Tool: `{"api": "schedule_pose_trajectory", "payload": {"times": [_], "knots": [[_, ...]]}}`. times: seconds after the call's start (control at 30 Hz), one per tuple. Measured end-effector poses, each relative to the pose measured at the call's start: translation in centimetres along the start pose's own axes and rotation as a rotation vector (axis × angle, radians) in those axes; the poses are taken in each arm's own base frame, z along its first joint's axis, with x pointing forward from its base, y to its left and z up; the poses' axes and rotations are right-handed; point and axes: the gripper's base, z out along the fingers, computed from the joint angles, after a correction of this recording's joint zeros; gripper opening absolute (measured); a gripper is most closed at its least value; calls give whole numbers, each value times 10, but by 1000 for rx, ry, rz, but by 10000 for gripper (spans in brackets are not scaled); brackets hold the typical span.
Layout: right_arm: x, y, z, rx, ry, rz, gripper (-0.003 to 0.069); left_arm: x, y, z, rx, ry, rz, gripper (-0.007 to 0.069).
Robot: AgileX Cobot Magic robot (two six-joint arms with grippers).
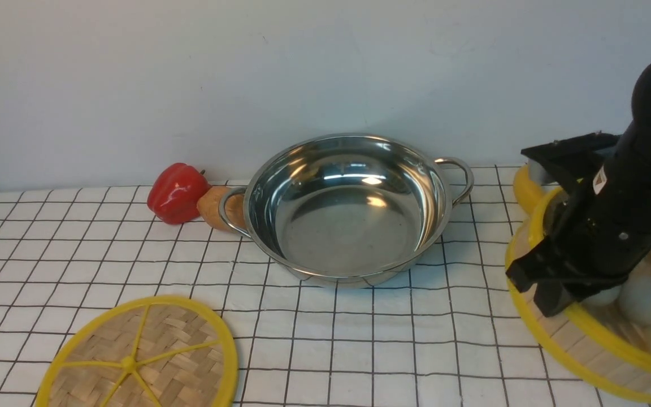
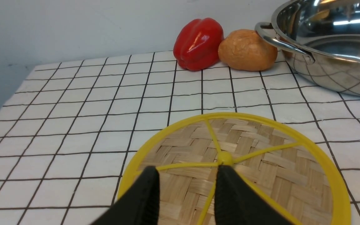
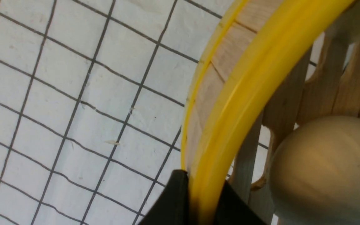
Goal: Place the steamer in the pot on the white tablecloth, and put the lid on the steamer.
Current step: 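Place the bamboo steamer basket of food into the steel pot with the right gripper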
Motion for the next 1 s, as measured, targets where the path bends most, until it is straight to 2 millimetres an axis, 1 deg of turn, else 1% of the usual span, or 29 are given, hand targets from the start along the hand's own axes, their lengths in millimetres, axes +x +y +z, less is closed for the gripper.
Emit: {"api": "schedule_pose_trajectory", "payload": {"times": [0.1,0.13,0.27,0.3,0.33,0.37,0.4,0.43,0.47,0.57,0.6,0.63,0.67,0.7,0.8,0.93,1.0], "knots": [[-7,2,-12,-5,-39,-32,68,0,0,0,0,0,0,243],[-8,2,-13,-5,-43,-34,68,0,0,0,0,0,0,243],[-27,9,-44,-33,-166,-97,68,0,0,0,0,0,0,243],[-31,10,-48,-35,-184,-107,68,0,0,0,0,0,0,243],[-32,11,-49,-39,-187,-108,68,0,0,0,0,0,0,243],[-40,13,-54,-49,-212,-135,68,0,0,0,0,0,0,243],[-41,14,-54,-53,-214,-137,68,0,0,0,0,0,0,243],[-49,16,-54,-64,-224,-167,68,0,0,0,0,0,0,243],[-50,16,-53,-68,-225,-169,68,0,0,0,0,0,0,243],[-67,23,-43,-73,-217,-241,68,0,0,0,0,0,0,243],[-68,24,-42,-72,-216,-253,68,0,0,0,0,0,0,243],[-74,30,-35,-50,-205,-311,68,0,0,0,0,0,0,243],[-75,30,-34,-45,-204,-313,68,0,0,0,0,0,0,243],[-83,42,-26,-15,-196,-388,68,0,0,0,0,0,0,243],[-92,66,-15,3,-191,-482,68,0,0,0,0,0,0,243],[-100,92,1,31,-184,-577,68,0,0,0,0,0,0,243],[-103,102,11,52,-171,-618,68,0,0,0,0,0,0,243]]}}
